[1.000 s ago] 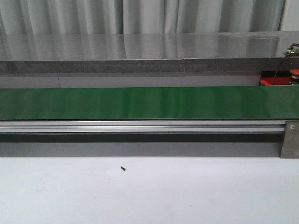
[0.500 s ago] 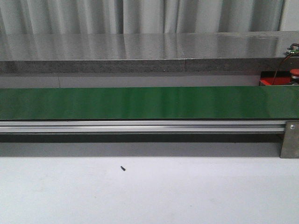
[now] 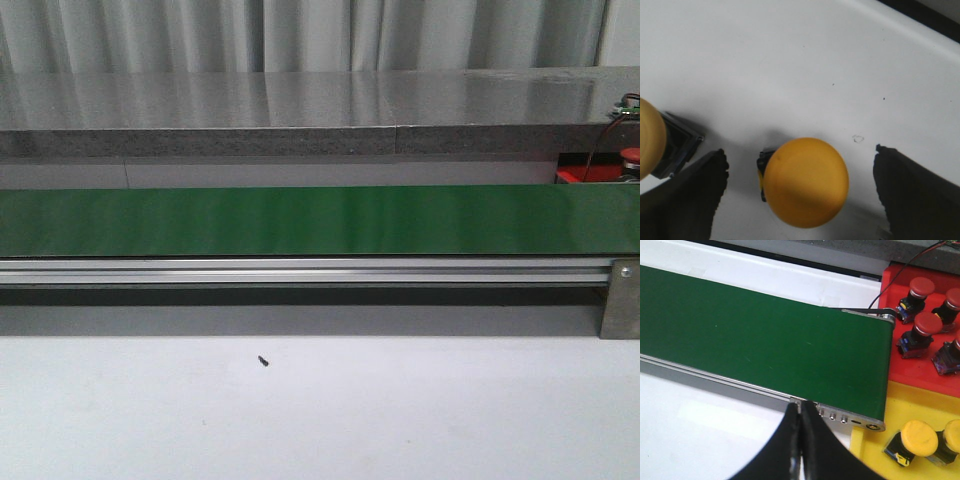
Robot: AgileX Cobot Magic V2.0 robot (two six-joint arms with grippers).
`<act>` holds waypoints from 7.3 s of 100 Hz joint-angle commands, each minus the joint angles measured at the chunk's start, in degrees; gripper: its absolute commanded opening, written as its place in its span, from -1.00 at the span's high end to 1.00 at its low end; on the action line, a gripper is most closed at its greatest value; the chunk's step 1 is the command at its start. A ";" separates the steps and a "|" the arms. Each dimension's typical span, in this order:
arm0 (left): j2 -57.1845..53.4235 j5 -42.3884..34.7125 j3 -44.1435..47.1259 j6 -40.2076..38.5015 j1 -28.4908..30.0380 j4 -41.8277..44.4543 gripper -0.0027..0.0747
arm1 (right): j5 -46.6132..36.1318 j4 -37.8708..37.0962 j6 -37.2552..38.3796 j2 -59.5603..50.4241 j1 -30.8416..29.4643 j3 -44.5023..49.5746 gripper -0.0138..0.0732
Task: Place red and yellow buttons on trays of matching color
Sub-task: 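Grasp a yellow-capped button on the table with the left gripper, then set the held yellow button on the belt and open the left gripper, then grasp a second yellow button on the table with the left gripper, then place the second yellow button on the belt and open the left gripper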
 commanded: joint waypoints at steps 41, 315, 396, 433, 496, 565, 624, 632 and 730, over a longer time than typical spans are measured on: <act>-3.59 -2.19 -1.75 0.07 -0.24 -1.56 0.11 | -3.65 0.69 -0.15 -0.04 0.04 -1.65 0.84; -42.14 -7.64 34.18 6.17 -13.19 -6.73 -0.62 | -4.03 0.69 -0.15 -0.04 0.04 -1.65 0.84; -23.80 -4.87 9.22 6.17 5.37 -3.55 -0.62 | -3.98 0.69 -0.15 -0.04 0.04 -1.65 0.84; -9.98 -3.03 0.69 5.94 5.37 -1.74 -0.62 | -3.98 0.69 -0.15 -0.04 0.04 -1.65 0.84; -3.17 -8.15 -2.16 5.80 6.57 1.32 -0.62 | -3.98 0.69 -0.15 -0.04 0.04 -1.65 0.84; 1.20 -8.95 -6.59 5.80 6.46 -1.22 0.07 | -3.95 0.69 -0.15 -0.04 0.04 -1.65 0.84; -12.14 5.19 -6.59 5.95 6.24 -9.80 0.69 | -3.64 0.69 -0.15 -0.04 0.04 -1.65 0.84; -15.60 7.54 -5.50 6.51 5.17 -10.20 0.69 | -3.64 0.69 -0.15 -0.04 0.04 -1.65 0.84; -40.02 -17.29 40.03 12.26 -9.57 -10.20 0.69 | -3.15 0.69 -0.15 -0.04 0.04 -1.65 0.84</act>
